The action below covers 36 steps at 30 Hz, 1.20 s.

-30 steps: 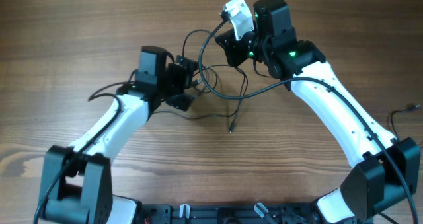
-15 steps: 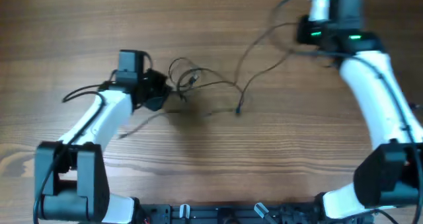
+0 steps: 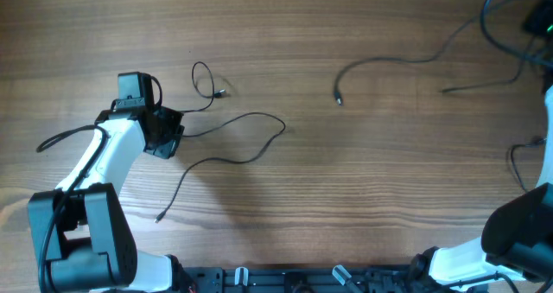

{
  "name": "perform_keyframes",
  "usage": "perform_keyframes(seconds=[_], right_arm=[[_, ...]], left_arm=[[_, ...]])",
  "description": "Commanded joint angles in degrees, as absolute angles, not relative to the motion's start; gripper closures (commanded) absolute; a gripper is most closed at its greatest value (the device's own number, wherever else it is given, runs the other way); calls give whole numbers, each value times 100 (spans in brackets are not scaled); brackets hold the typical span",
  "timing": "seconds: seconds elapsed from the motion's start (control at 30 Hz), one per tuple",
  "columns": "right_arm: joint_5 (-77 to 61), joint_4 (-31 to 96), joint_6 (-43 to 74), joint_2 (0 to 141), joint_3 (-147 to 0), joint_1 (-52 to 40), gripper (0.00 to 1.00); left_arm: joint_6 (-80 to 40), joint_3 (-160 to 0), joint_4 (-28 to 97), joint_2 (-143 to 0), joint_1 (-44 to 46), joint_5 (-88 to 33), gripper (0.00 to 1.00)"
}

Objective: Untangle cables

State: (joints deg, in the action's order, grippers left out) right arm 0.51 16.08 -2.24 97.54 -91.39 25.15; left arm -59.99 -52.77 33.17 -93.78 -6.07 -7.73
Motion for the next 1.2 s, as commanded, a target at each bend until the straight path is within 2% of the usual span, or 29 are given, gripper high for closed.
perform_keyframes(seconds=[0.0, 0.1, 0.17, 0.33, 0.4, 0.57, 0.73, 0.77, 0.8, 0.83, 0.93, 1.07, 1.17], right_arm=[[2018, 1227, -2486, 9719, -10333, 2569, 96], [2309, 692, -3116, 9863, -10366, 2888, 96], [2097, 930, -2886, 10267, -10361, 3052, 96], [836, 1638, -1557, 11896, -10361, 3004, 96], [762, 1649, -543, 12462, -10361, 3006, 96], [117, 961, 937, 12621, -10602, 3046, 96], [185, 537, 1529, 12645, -10864, 3127, 95], [204, 705, 1584, 12763, -10864, 3166, 79], [200, 980, 1691, 12868, -10864, 3175, 33], [143, 1345, 1688, 12980, -10864, 3175, 3], [180, 2858, 1118, 13056, -10864, 3157, 0], [1, 3795, 1074, 12521, -10864, 3070, 0], [-1446, 4460, 1009, 12180, -10864, 2773, 0]], left_arm=[[-5872, -5251, 3350, -9408, -622, -462, 96], [-5870, -5251, 3352, -9408, -622, -462, 96], [-5872, -5251, 3347, -9408, -622, -462, 96], [-5872, -5251, 3347, -9408, -622, -462, 96], [-5872, -5251, 3347, -9408, -622, -464, 96], [-5870, -5251, 3299, -9408, -495, -460, 96], [-5870, -5251, 3280, -9408, -169, -460, 96], [-5867, -5251, 3275, -9408, -97, -458, 96], [-5865, -5251, 3236, -9408, 3, -460, 96], [-5841, -5251, 3192, -9408, 73, -460, 96], [-4716, -5251, 2585, -9408, 484, -871, 96], [-3520, -5251, 1800, -9408, 1315, -1059, 96], [-3365, -5253, 1625, -9402, 1820, -443, 96]])
